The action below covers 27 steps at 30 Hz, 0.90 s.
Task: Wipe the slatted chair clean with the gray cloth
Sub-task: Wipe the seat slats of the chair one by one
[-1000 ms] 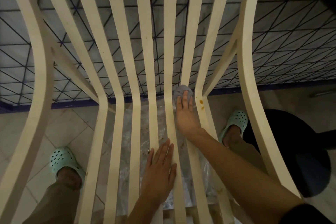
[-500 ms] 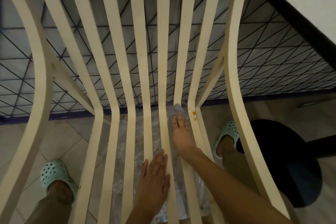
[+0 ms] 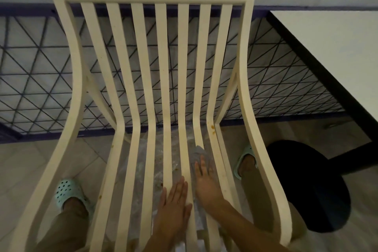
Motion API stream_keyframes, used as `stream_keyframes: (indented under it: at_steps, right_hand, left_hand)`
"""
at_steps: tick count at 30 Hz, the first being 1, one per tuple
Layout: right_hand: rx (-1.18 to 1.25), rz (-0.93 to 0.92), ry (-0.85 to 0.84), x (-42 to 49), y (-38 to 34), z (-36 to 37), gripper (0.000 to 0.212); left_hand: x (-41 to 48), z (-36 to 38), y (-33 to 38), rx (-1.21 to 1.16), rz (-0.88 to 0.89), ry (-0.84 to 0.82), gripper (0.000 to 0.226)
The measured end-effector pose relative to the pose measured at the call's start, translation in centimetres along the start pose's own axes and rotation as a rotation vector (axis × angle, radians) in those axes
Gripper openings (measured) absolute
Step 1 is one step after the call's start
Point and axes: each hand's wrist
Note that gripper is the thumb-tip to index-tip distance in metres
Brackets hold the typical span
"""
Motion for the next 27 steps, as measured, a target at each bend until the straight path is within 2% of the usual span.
stream_keyframes:
  at_steps: [3,4,6,8,9,11,12,14,17,24,27]
  right_hand:
    - [0.04,0.079,-0.016,-2.7,-0.6,0.0,0.105]
    - [0.079,0.073,-0.057,-3.5,-0.8,-0.2,0.105]
    - [0.077,0.045,-0.038,-5.2,-0.8,1.7,0.094]
    - [0.188,0.081,-0.086,-6.9,-1.2,0.9,0.102]
    - [0.196,0.079,-0.081,-7.8,-1.2,1.0,0.106]
    - [0.159,0.035,-0.154,-9.4,-1.3,2.0,0.088]
    - [0.179,0.031,-0.175,-10.2,-1.1,2.2,0.079]
    - [0.17,0.03,-0.183,-11.4,-1.1,2.8,0.074]
    - [0.163,0.019,-0.248,-12.5,-1.0,3.4,0.072]
    - [0.167,-0.013,-0.231,-11.8,-0.7,2.7,0.077]
    - [0.165,-0.018,-0.238,-10.1,-0.4,2.4,0.08]
  left_hand:
    - [-0.6,-0.3,0.7,-0.003,0.004,-0.006,0.059]
    - [-0.8,-0.9,1.1,0.003,-0.016,0.006,0.061]
    - [-1.1,-1.5,1.0,0.044,-0.014,0.065,0.062]
    - [-1.5,-2.0,0.9,0.114,-0.002,0.068,0.061]
    - [-1.5,-1.6,0.8,0.077,-0.008,0.005,0.063]
    - [-1.8,-0.7,0.7,0.076,-0.027,-0.081,0.065]
    - [-1.9,-0.4,0.5,0.077,-0.032,-0.072,0.065]
    - [-2.4,-0.4,0.6,0.026,-0.039,-0.074,0.065]
    - [-2.7,-0.4,0.8,0.0,-0.058,-0.091,0.064]
    - [-2.5,1.0,0.9,-0.021,-0.039,0.055,0.062]
    - [-2.4,0.9,1.2,-0.075,-0.047,0.068,0.06]
Point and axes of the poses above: each hand's wrist, its own x-axis towards the middle knuckle, its own z-axis out of the palm, y = z × x, and after that the axes turned 5 degrees about -z, right-handed
